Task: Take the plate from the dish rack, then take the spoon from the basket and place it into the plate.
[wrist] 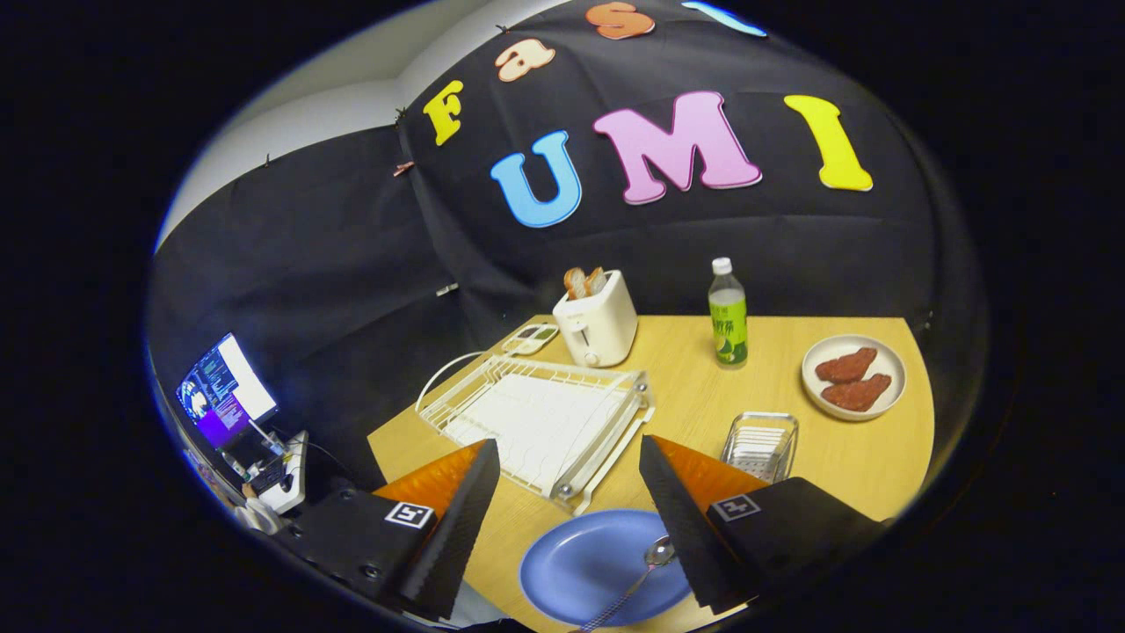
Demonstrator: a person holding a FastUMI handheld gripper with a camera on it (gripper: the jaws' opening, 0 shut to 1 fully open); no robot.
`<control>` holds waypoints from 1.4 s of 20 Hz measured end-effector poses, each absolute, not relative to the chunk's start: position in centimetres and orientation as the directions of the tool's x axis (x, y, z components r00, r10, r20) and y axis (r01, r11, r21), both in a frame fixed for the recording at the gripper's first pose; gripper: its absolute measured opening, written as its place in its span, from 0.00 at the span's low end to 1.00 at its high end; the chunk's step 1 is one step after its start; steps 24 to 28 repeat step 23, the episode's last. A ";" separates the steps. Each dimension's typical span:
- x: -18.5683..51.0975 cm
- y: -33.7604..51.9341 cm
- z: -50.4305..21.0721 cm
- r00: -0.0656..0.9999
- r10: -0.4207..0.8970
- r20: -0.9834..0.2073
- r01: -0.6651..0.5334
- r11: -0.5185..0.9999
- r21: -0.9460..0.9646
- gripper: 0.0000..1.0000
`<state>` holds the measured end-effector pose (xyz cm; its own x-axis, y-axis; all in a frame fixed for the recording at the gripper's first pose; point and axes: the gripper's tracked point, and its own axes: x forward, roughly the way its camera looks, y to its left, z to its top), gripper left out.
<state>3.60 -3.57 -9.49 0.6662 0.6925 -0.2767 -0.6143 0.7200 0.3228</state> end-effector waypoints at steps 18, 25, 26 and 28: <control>3.8 -9.5 7.8 0.986 0.155 0.066 -0.156 0.988 0.016 0.98; 2.1 -9.5 7.5 0.998 0.045 0.051 -0.049 0.997 0.067 0.98; 2.1 -9.5 7.5 0.998 0.045 0.051 -0.049 0.997 0.067 0.98; 2.1 -9.5 7.5 0.998 0.045 0.051 -0.049 0.997 0.067 0.98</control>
